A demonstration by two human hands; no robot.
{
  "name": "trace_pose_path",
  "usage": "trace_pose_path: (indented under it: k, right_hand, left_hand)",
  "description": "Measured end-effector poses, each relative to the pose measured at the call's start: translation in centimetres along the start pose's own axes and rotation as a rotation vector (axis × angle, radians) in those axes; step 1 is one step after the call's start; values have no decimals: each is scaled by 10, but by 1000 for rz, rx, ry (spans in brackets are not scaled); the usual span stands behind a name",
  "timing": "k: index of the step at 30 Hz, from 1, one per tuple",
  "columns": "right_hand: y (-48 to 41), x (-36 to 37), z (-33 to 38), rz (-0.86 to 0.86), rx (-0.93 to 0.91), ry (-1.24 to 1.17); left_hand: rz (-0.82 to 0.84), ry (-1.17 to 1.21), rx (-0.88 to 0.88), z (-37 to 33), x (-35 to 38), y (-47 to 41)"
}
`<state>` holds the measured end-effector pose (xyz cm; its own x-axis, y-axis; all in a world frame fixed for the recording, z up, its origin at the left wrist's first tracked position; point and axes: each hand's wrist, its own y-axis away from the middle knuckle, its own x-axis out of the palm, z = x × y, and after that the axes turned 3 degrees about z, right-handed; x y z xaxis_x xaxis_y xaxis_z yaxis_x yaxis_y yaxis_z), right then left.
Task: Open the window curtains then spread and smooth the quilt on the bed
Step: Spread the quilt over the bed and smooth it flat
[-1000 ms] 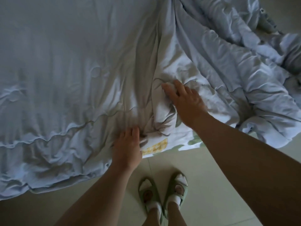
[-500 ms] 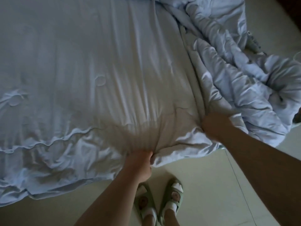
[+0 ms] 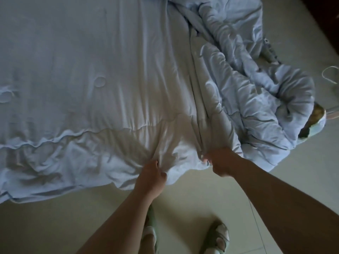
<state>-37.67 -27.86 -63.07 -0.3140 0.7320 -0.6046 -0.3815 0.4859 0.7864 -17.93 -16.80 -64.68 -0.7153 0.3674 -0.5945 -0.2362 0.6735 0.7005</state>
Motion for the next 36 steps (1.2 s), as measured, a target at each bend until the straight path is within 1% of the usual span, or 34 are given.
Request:
trace_pose_path:
  k: [2,4,6,10,12,16,18,21,26,31,34,36]
  right_hand:
    - [25,-4,-5,-81,-17,-127]
    - [60,-11,-20,-137,-27,-195]
    - [86,-15,-41,-141,-12,-223]
    - [147,-30,-92,-118,69,-270]
    - [178,-37,-114,-158,106,-278]
    - [240,-53,-141,-206,167,-372]
    - [264,-57,-150,-255,153,-363]
    - [301,-68,-160,-339,153,-330]
    - [342,-97,-160,-451,183,-438]
    - [360,-114,-164,-568,183,-565]
    - [369,-122,-171,-619,176,-591]
    - [376,-127,-182,-642,169,-610]
  left_hand:
    - [-33,56,18,-23,7,15]
    - [-70,151,22,-56,11,38]
    - [-107,218,20,-89,10,63]
    - [-168,306,101,-147,7,112]
    - [-211,352,120,-170,5,134]
    - [-270,402,172,-209,1,176]
    - [-265,459,188,-224,-2,193]
    - [-222,477,244,-246,-6,221]
    - [-162,503,283,-271,-17,237]
    - [-170,478,349,-300,-32,247]
    - [-165,507,377,-317,-37,252]
    - [-181,475,383,-328,-36,255]
